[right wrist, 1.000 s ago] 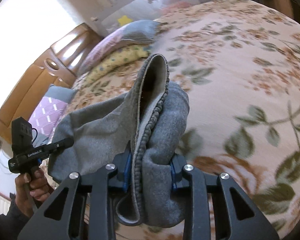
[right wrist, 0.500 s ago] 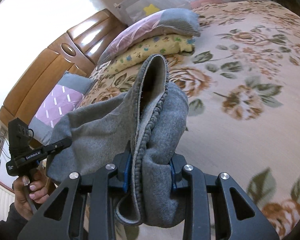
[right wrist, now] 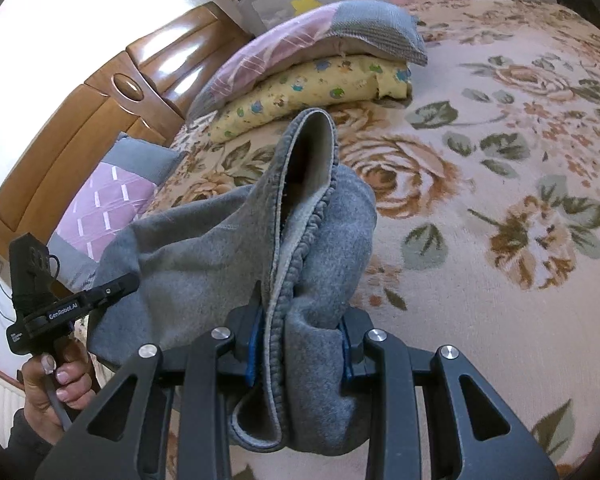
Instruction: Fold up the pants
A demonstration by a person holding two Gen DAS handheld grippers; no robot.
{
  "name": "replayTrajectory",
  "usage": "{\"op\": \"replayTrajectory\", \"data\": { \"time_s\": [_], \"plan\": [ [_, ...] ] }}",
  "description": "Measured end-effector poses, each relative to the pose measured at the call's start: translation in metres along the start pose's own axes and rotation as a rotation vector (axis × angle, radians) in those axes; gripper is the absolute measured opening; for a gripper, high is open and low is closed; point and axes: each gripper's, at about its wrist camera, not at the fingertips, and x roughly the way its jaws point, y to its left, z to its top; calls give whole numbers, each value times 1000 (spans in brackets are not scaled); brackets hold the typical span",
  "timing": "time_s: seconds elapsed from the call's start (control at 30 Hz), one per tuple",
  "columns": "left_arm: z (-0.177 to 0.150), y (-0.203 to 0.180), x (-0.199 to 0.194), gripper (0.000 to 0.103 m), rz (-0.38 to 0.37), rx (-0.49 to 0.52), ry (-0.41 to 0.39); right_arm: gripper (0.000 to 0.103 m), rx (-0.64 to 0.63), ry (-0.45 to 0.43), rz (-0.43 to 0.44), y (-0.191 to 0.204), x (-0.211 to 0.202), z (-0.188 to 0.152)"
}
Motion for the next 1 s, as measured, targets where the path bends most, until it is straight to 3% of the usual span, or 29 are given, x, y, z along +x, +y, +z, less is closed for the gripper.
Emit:
{"op": "replayTrajectory", "data": {
  "time_s": [0.2, 0.3, 0.37, 0.6, 0.7, 1.0],
  "plan": [
    [-24, 9, 16, 25, 8, -14, 48, 34, 23, 74, -26, -19, 22, -13],
    [-35, 16, 15, 35, 11, -40, 55, 44, 24, 90, -40, -27, 23, -20],
    [-43, 22, 15, 38, 6, -56, 62, 49, 0, 92, -67, -27, 19, -23],
    [-70, 19, 12, 45, 46, -3, 85, 50, -153, 119, -195, -17, 11, -36],
    [-81, 19, 12, 46, 59, 20, 102, 57, -206, 131, -251, -16, 13, -42],
    [-95, 14, -7, 47, 83, 56, 114, 69, -265, 172, -309, -17, 6, -46]
  ]
}}
